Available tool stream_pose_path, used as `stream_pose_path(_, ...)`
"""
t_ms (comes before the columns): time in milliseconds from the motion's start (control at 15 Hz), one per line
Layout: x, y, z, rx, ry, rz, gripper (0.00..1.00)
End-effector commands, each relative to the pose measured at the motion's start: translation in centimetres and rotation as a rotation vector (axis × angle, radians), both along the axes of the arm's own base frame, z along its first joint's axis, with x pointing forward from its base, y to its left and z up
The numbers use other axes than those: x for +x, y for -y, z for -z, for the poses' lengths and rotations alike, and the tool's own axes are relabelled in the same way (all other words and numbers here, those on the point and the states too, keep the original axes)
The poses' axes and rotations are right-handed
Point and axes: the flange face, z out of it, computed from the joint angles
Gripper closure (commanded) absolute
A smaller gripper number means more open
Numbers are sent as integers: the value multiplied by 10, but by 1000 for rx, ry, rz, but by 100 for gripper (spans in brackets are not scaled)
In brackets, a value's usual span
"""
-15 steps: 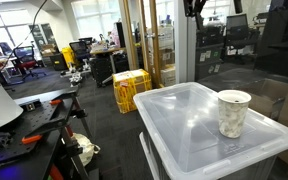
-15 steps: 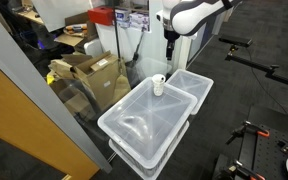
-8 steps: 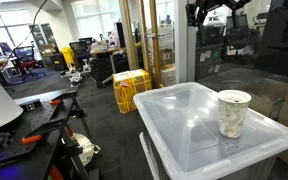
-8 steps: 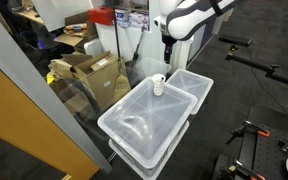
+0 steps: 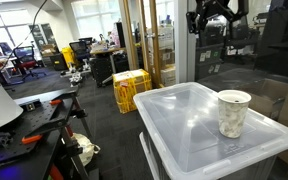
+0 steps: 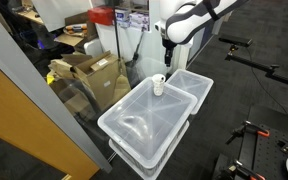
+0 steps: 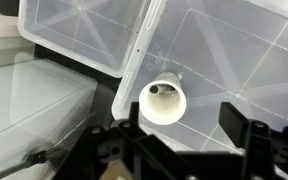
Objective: Take the black marker out of the cup
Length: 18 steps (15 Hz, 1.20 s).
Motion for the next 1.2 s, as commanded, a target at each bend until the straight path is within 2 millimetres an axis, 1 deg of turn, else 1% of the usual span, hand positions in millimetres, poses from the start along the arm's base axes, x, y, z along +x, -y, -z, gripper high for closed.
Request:
stream_pose_path(0, 15, 3, 15, 37, -5, -24, 20)
stream_pose_path(267, 25, 5, 35, 51, -10, -42, 21)
stream_pose_path(400, 30, 9, 43, 61, -8, -47, 21)
stream_pose_path(533, 35, 12, 49, 63, -13, -48, 25)
stream_pose_path(667, 41, 15, 55, 54, -15, -49, 26)
stream_pose_path(733, 44, 17, 58, 53, -15, -46, 30)
stream_pose_path(867, 49, 19, 63, 56, -15, -44, 34)
stream_pose_path(1133, 59, 24, 79, 55, -21, -34, 33)
